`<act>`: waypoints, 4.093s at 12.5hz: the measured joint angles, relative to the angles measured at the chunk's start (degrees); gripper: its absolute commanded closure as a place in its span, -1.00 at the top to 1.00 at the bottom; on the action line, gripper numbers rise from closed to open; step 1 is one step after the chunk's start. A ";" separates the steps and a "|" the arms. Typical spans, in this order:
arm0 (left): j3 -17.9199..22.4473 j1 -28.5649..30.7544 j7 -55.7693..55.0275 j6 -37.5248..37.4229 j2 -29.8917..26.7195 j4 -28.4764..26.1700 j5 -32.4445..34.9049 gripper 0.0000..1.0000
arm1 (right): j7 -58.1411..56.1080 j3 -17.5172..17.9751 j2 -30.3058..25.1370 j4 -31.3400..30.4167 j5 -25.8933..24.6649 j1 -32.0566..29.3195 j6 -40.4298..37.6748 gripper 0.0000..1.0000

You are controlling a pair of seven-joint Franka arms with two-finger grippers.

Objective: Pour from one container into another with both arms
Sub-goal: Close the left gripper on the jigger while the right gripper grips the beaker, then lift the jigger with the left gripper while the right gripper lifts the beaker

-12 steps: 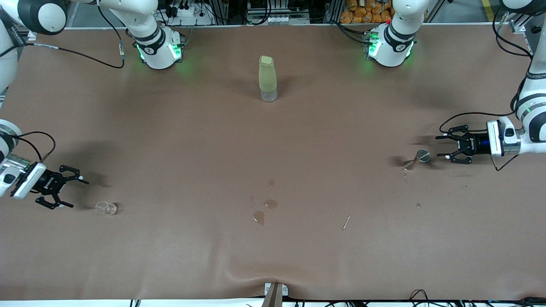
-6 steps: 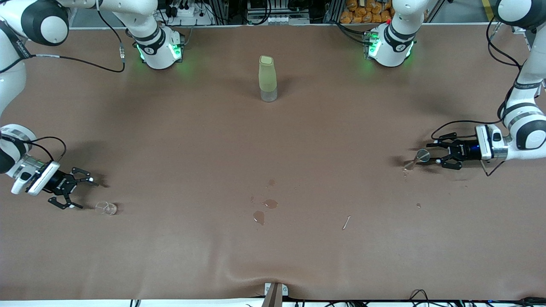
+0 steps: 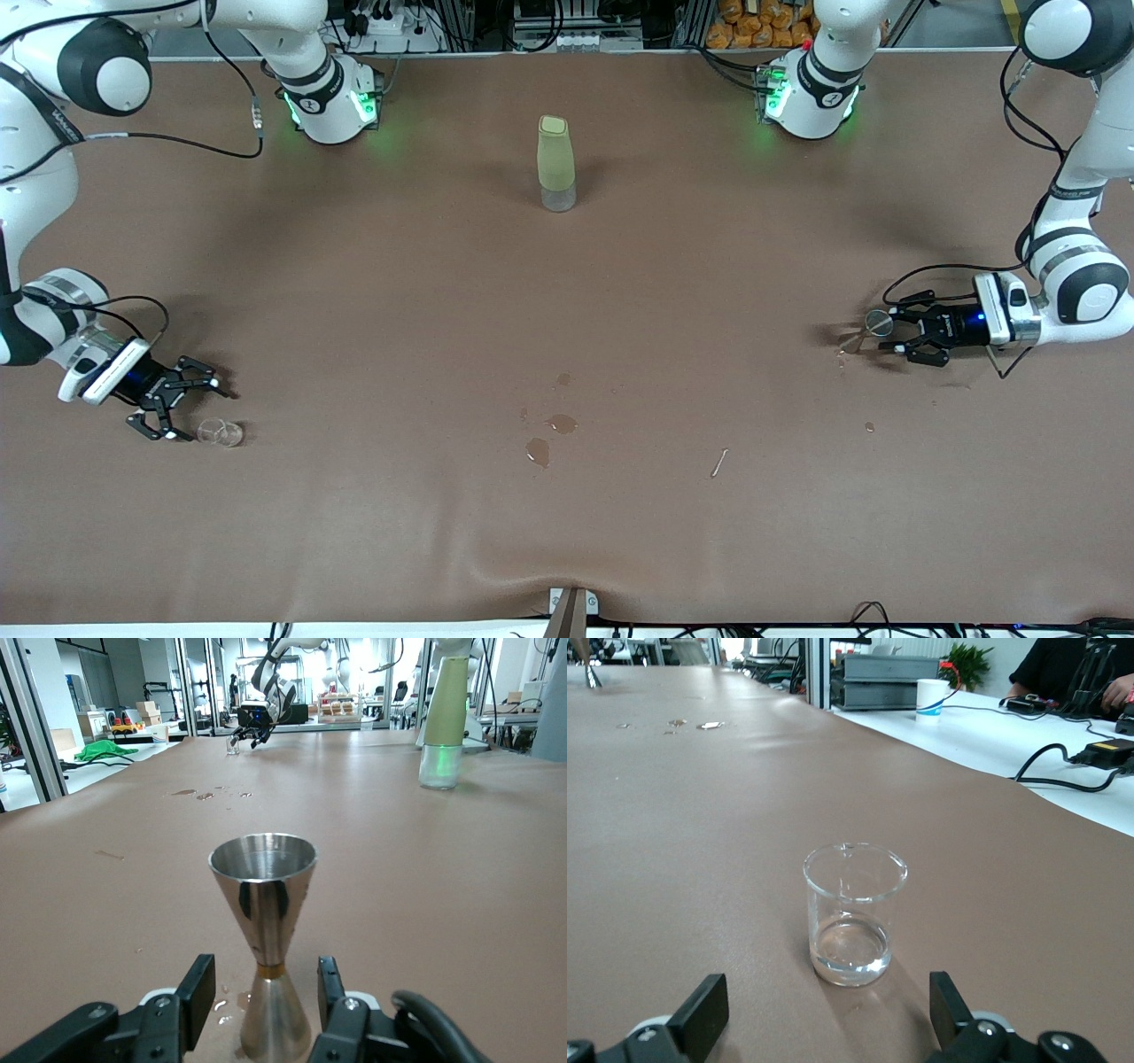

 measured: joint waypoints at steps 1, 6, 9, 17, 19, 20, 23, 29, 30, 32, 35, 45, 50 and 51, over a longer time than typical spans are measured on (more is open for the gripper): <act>0.00 -0.41 0.14 0.33 0.08 0.06 -0.14 0.05 | -0.22 0.09 0.56 0.04 1.72 0.00 -0.16 1.00; 0.02 -0.65 0.34 0.64 0.52 0.08 -0.24 0.02 | -0.33 0.51 1.28 0.06 8.51 0.41 -0.34 1.00; 0.01 -0.79 0.46 0.64 0.99 0.08 -0.24 -0.03 | -0.33 0.90 2.35 0.06 11.22 1.13 -0.37 1.00; -0.03 -2.16 0.49 0.64 1.04 0.08 -0.84 -0.09 | -0.33 0.97 3.25 0.17 15.01 3.65 -0.36 0.67; -0.03 -2.17 0.49 0.64 1.07 0.08 -0.85 -0.10 | -0.33 0.97 3.43 0.17 15.43 3.95 -0.36 -0.99; -0.03 -2.16 0.49 0.64 1.08 0.08 -0.85 -0.12 | -0.33 0.97 3.49 0.17 15.45 4.01 -0.36 -1.00; -0.03 -2.18 0.49 0.64 1.11 0.05 -0.85 -0.14 | -0.33 0.97 3.52 0.19 15.48 4.05 -0.35 -1.00; -0.04 -2.34 0.49 0.64 1.42 0.04 -0.85 -0.18 | -0.33 0.97 3.53 0.86 15.50 4.36 -0.37 -1.00; -0.04 -2.41 0.49 0.64 1.45 0.04 -1.03 -0.18 | -0.33 0.97 3.54 1.50 15.51 4.59 -0.37 -1.00; -0.04 -2.56 0.49 0.65 1.52 0.04 -1.57 -0.23 | -0.31 1.04 3.53 3.09 15.53 5.46 -0.47 -1.00; -0.03 -2.60 0.50 0.65 1.56 0.04 -1.63 -0.29 | 1.37 1.31 3.53 4.91 15.70 9.07 -0.69 -1.00; -0.25 -5.15 -3.18 -0.29 1.88 0.11 -1.74 -1.00 | 17.35 1.26 1.57 10.76 17.47 22.05 0.08 -1.00; -2.43 -16.72 -11.36 3.46 1.46 4.43 -13.81 -1.00 | 27.75 0.99 -2.08 11.98 17.26 25.92 3.04 -1.00; -2.49 -19.67 -12.55 5.83 1.35 5.15 -18.07 -1.00 | 29.94 0.93 -2.52 12.49 16.96 26.72 3.23 -1.00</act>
